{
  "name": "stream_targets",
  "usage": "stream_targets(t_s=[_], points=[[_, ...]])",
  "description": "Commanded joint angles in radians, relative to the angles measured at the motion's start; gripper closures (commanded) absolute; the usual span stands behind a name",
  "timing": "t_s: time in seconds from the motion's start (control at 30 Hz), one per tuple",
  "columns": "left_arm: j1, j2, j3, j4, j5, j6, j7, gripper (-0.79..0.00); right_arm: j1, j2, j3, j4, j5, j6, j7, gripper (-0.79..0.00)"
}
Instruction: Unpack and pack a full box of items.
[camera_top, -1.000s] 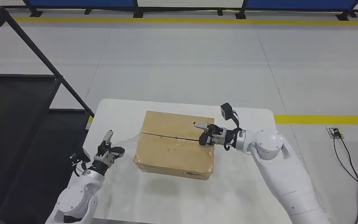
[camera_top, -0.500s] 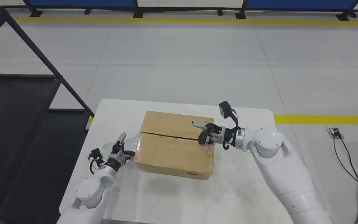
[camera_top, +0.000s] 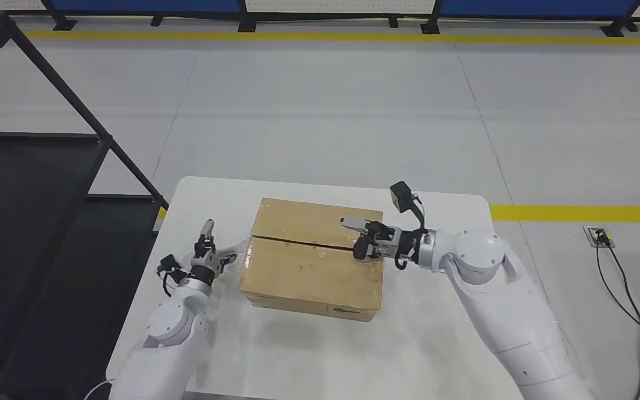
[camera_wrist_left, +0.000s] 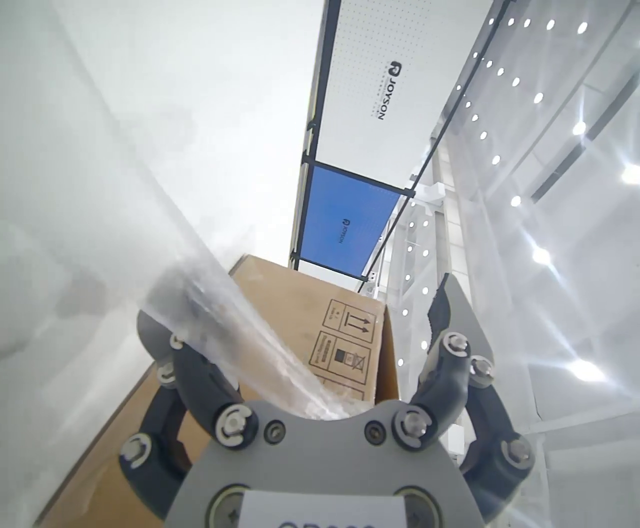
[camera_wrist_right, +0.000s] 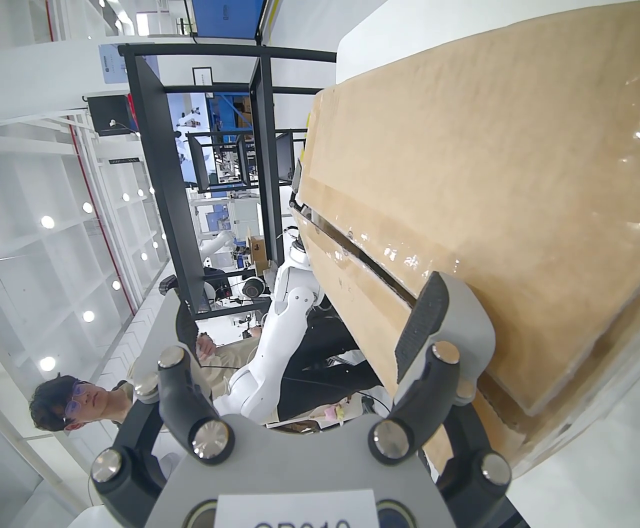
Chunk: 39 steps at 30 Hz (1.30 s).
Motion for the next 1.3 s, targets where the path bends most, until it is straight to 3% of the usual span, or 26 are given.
stream_targets(t_s=[0.0, 0.27, 0.6, 1.27], points=[[0.005, 0.001, -0.013, -0.013, 0.007, -0.020, 0.002, -0.785, 0.002, 0.000, -0.004, 0.003, 0.001, 0.001, -0.003, -0.785], [0.044, 0.005, -0.067, -0.147, 0.042, -0.072, 0.043, -0.785, 0.006, -0.001, -0.011, 0.022, 0.006, 0.007, -0.030, -0.785], [0.106, 0.013, -0.129, -0.365, 0.125, -0.047, 0.070, -0.785, -0.002, 0.001, -0.015, 0.006, 0.001, 0.031, -0.055, -0.785], [0.152, 0.013, -0.135, -0.542, 0.274, -0.023, 0.008, -0.785, -0.020, 0.012, 0.004, -0.012, 0.006, 0.024, -0.054, -0.785]])
